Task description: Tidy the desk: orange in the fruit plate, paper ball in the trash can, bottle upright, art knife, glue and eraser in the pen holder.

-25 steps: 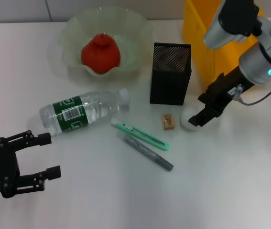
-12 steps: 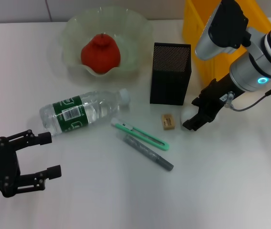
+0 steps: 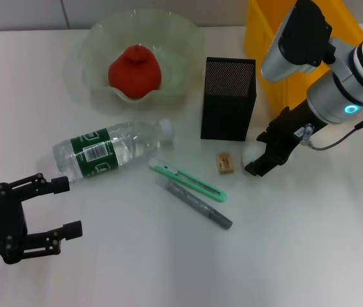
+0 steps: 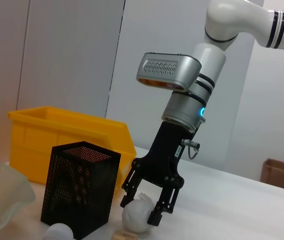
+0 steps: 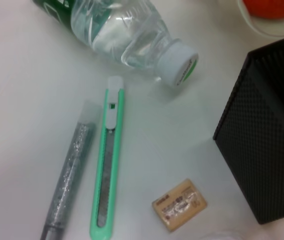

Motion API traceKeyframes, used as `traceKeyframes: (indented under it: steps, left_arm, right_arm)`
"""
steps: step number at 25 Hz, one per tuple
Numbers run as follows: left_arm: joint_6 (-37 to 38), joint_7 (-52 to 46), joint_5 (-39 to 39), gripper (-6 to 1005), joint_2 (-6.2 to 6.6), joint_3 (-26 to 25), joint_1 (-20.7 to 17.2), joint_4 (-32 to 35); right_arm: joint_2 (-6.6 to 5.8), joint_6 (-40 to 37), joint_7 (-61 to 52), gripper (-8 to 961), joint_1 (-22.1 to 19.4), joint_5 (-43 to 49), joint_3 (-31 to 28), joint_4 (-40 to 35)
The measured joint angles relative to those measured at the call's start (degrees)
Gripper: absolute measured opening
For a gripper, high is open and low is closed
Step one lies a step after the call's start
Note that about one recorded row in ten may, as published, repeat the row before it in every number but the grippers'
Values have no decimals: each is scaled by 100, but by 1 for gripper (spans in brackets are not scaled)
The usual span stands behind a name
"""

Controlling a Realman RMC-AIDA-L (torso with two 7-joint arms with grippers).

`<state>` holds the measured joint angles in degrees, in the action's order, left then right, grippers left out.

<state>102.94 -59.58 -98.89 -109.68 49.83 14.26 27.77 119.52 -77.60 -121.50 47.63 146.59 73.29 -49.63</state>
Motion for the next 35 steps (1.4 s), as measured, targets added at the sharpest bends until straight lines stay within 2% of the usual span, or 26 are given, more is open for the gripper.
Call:
traceKeyframes:
  steps: [9,14,22,30,35]
  left_arm:
    - [5,0,-2,829,0,0,18,10]
    - [2,0,-4,829,0,0,16,18]
    - [-2,-39,-4,828,4,-6,15,34]
    - [-3,-56,-8,828,16,-43,15,42]
    - [-3,-61,-7,828,18,-44,21,44]
  right_arm:
    - [0,9,4,678,-5,-38,45,49]
    - [0,9,5,544,-7,-42,45,49]
    - [0,-77,4,542,-25,-44,44,-67]
    - [-20,-607,-4,543,-367,-369,-68,-907]
    - [-27,-987,331,543,-618,-805,-576,-1163]
